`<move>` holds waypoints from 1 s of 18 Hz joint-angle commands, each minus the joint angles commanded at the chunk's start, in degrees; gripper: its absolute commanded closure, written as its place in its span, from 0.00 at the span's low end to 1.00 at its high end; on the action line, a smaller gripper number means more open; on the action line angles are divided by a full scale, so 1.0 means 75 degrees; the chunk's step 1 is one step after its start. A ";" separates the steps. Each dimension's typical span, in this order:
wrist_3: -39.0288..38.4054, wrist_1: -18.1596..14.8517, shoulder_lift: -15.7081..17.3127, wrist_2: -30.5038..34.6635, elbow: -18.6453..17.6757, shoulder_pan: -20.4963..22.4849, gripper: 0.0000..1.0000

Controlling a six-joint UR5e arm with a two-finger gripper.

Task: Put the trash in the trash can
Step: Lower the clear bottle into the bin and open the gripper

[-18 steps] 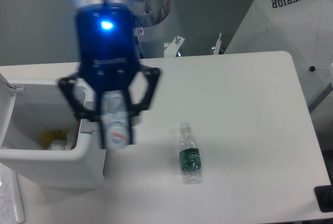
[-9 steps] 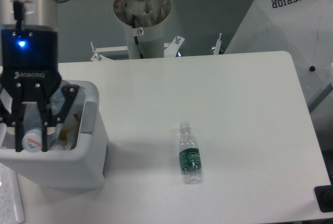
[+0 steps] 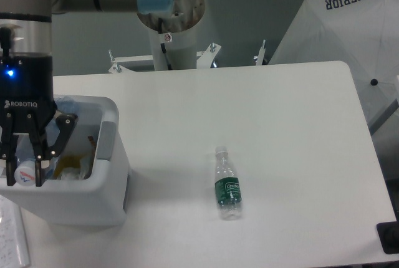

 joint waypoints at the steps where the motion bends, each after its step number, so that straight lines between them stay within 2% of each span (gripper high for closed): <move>1: 0.0000 0.0000 0.0000 0.0000 -0.0047 0.0000 0.57; 3: 0.0047 0.0000 0.0012 0.0000 -0.0105 -0.0012 0.51; 8: 0.0059 0.0000 0.0000 0.0000 -0.0106 -0.0012 0.50; 9: 0.0070 0.0000 0.0000 -0.0012 -0.0117 -0.0012 0.47; 11: 0.0082 0.0000 0.0023 0.0000 -0.0141 0.0000 0.38; 14: 0.0374 -0.0012 0.0000 0.0093 -0.0117 0.0035 0.01; 18: -0.0069 0.0000 0.0059 0.1241 -0.0643 0.0748 0.00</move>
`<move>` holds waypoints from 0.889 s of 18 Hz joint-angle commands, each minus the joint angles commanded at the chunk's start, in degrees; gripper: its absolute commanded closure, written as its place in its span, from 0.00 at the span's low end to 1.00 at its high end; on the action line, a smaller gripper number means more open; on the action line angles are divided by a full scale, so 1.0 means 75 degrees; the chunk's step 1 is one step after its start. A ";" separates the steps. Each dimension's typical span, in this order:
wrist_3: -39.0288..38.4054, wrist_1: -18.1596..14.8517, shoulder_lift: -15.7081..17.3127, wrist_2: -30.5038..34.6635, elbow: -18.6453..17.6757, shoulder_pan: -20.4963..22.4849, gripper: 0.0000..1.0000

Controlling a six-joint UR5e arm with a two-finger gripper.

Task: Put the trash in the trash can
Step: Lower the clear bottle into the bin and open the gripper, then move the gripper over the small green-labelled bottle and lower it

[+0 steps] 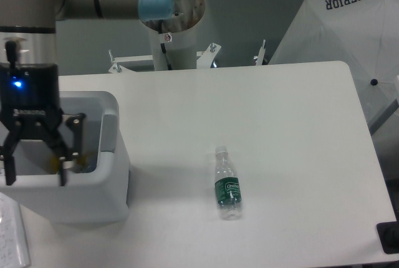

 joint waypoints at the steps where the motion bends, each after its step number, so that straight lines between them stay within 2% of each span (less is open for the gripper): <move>1: -0.0106 0.0000 0.0012 0.0025 -0.0152 0.0292 0.00; 7: -0.0237 -0.0035 0.0023 0.0002 -0.1171 0.1734 0.00; 9: -0.0108 -0.0047 0.0012 0.0002 -0.1547 0.2028 0.00; 11: 0.0265 -0.0047 -0.0070 0.0060 -0.1864 0.2088 0.00; 13: 0.0770 -0.0047 -0.0257 0.0049 -0.1947 0.2298 0.00; 16: 0.1133 -0.0059 -0.0819 0.0060 -0.1842 0.2462 0.00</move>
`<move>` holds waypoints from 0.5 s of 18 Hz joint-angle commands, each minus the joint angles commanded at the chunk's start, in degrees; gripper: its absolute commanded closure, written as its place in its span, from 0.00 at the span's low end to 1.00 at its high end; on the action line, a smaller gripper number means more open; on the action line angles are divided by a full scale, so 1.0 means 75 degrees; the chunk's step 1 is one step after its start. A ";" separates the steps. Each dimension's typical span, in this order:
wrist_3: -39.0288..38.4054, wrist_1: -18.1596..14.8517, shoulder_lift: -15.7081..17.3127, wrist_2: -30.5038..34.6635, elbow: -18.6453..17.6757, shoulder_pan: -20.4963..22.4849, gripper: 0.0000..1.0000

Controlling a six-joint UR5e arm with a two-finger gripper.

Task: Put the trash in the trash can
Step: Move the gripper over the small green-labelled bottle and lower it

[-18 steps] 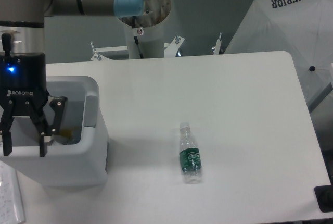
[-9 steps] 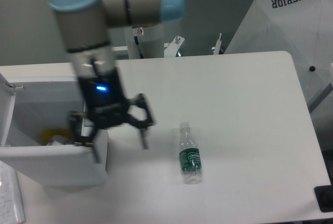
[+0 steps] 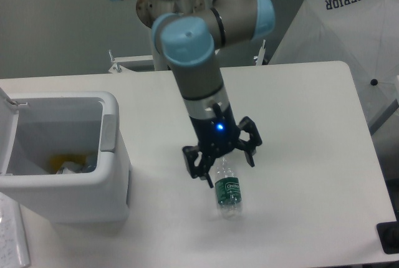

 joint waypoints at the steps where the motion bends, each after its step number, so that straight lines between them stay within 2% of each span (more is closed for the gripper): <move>1: 0.0118 0.0000 -0.0152 0.0000 0.0000 0.0012 0.00; 4: 0.0189 0.0023 -0.0539 -0.0011 0.0070 0.0199 0.00; 9: 0.0060 0.0047 -0.0926 -0.0023 0.0632 0.0364 0.00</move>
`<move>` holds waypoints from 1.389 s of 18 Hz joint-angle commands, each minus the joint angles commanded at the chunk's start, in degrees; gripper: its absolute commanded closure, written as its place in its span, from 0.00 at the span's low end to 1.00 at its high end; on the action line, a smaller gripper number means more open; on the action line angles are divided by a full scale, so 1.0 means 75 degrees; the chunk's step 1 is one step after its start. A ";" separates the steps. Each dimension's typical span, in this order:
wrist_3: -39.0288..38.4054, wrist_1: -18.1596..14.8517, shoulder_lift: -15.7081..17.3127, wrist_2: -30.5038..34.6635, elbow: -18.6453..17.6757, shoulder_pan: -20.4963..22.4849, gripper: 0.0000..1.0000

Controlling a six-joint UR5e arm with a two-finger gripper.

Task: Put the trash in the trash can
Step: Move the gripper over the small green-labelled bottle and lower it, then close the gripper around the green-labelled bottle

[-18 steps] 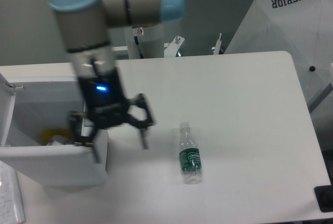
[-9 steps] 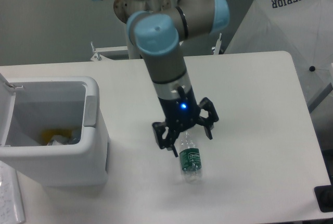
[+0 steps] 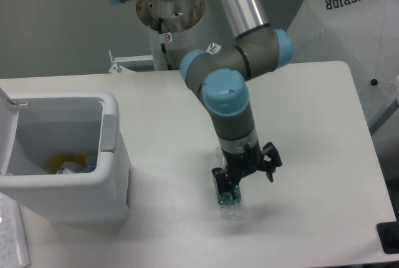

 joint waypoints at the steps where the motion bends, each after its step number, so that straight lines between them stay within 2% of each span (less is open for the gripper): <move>1: 0.0000 0.0000 -0.0175 0.0081 0.0071 0.0000 0.00; 3: -0.0151 0.0000 -0.0492 0.0513 0.0269 -0.0023 0.00; 4: -0.0245 0.0000 -0.0517 0.0736 0.0340 -0.0047 0.00; 9: -0.0130 -0.0105 -0.0505 0.0692 0.0189 -0.0047 0.00; 11: 0.0395 -0.0105 -0.0505 0.0680 0.0084 -0.0059 0.03; 14: 0.1241 -0.0152 -0.0412 0.0306 -0.0057 -0.0094 0.03; 19: 0.1266 -0.0152 -0.0318 0.0188 -0.0502 -0.0328 0.02; 25: 0.1148 -0.0234 -0.0376 0.0188 -0.0410 -0.0586 0.02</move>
